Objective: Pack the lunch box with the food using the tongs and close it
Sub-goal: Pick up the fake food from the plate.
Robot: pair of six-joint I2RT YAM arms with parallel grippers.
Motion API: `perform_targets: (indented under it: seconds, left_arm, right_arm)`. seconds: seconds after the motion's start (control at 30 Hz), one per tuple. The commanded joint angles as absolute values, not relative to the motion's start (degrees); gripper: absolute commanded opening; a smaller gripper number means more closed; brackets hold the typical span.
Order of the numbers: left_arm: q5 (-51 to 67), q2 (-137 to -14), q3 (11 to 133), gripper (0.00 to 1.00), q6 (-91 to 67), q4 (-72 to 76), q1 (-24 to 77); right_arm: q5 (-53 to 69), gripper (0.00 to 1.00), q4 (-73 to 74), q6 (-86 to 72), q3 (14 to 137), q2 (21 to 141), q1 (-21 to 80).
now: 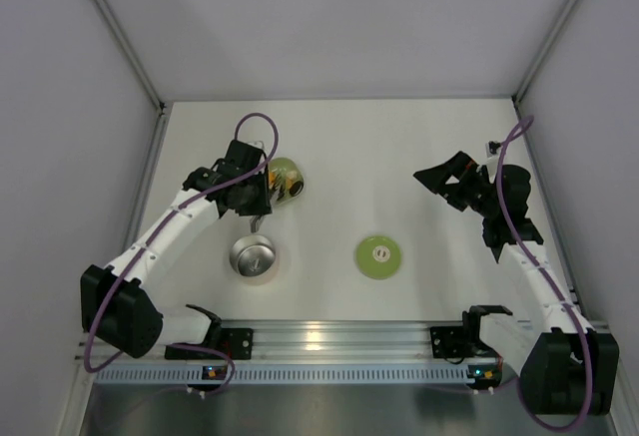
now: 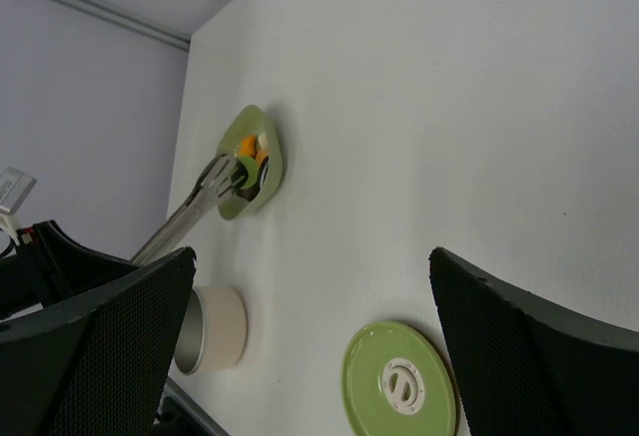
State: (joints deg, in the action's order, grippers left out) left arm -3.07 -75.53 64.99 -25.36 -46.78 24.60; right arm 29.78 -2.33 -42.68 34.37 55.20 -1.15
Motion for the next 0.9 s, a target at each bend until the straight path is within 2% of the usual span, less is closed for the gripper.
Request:
perform_targets:
  seconds: [0.0, 0.2, 0.5, 0.87]
  left_arm:
    - [-4.1, -74.9, 65.5, 0.28, -25.2, -46.1, 24.8]
    - [-3.2, -74.7, 67.1, 0.22, -25.0, -46.8, 24.8]
    - [-2.7, -72.8, 70.7, 0.21, -24.4, -48.2, 24.8]
    - [-4.6, -67.6, 75.0, 0.20, -23.2, -58.9, 24.8]
  right_arm:
    - [29.7, 1.00, -6.9, -42.5, 34.3, 55.2, -0.9]
    - [29.6, 0.99, -6.8, -42.5, 34.4, 54.9, -0.9]
    - [29.5, 1.00, -6.5, -42.3, 34.8, 55.2, -0.9]
    - [30.0, 0.99, -6.6, -42.5, 35.3, 55.2, -0.8]
